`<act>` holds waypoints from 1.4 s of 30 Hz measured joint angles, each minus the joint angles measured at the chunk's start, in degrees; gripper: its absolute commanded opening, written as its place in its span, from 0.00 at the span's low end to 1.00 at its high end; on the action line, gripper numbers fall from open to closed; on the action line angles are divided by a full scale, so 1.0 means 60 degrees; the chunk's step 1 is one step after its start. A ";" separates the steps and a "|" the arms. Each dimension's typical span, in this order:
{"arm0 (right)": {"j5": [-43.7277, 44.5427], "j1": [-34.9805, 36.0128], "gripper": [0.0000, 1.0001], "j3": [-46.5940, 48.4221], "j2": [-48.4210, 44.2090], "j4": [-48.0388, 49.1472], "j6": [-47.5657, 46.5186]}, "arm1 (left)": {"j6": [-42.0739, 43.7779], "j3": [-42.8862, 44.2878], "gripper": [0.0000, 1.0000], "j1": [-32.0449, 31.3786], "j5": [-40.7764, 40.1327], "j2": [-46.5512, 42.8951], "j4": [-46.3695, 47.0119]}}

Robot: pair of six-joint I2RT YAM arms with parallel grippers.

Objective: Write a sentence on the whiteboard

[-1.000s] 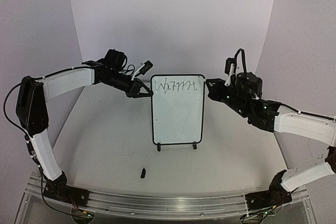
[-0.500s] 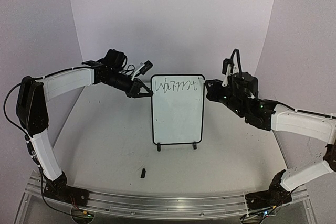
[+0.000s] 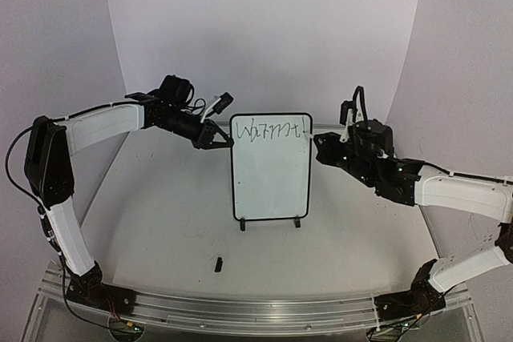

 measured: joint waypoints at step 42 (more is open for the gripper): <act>0.0691 0.0004 0.00 -0.0307 -0.0164 0.0689 0.0322 | 0.0004 0.0000 0.00 -0.0004 0.0011 0.0000 0.0000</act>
